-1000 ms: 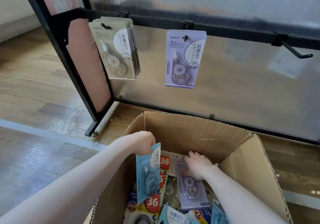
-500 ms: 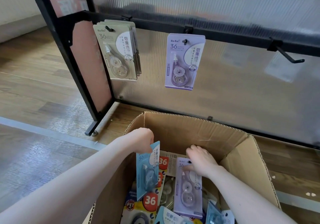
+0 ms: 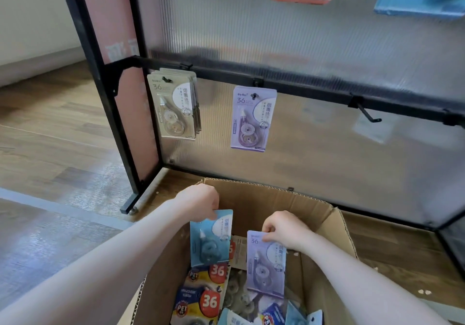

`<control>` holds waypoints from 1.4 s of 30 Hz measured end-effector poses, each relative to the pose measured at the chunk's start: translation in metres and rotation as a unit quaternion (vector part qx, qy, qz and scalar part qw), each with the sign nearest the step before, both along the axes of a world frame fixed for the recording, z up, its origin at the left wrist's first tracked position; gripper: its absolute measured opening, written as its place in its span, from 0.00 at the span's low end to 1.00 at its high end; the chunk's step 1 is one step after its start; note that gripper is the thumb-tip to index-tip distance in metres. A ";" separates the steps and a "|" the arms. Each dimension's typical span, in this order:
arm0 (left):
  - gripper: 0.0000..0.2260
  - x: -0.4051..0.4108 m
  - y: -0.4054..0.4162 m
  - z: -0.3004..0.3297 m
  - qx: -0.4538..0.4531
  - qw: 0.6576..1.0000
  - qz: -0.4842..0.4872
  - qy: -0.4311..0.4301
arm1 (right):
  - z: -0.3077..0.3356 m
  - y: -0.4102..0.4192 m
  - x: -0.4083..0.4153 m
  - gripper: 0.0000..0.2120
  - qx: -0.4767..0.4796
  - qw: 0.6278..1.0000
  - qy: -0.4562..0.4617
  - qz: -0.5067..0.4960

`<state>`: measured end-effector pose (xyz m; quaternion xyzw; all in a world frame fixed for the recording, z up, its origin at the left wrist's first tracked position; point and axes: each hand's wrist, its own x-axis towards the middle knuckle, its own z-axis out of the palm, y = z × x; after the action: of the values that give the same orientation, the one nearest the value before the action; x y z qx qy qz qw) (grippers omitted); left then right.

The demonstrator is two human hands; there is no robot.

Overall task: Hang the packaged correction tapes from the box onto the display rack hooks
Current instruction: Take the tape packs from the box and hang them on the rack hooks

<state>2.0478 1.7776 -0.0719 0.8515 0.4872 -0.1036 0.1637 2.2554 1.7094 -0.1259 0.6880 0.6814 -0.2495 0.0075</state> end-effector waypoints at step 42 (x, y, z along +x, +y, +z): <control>0.07 -0.028 0.015 0.096 0.169 0.981 -0.002 -0.101 | 0.206 0.084 -0.030 0.09 0.417 0.907 -0.004 -0.056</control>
<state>2.0202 1.7928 0.0244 0.8738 0.4773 0.0661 0.0658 2.2255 1.7934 0.0798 0.6666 0.6833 0.0599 -0.2916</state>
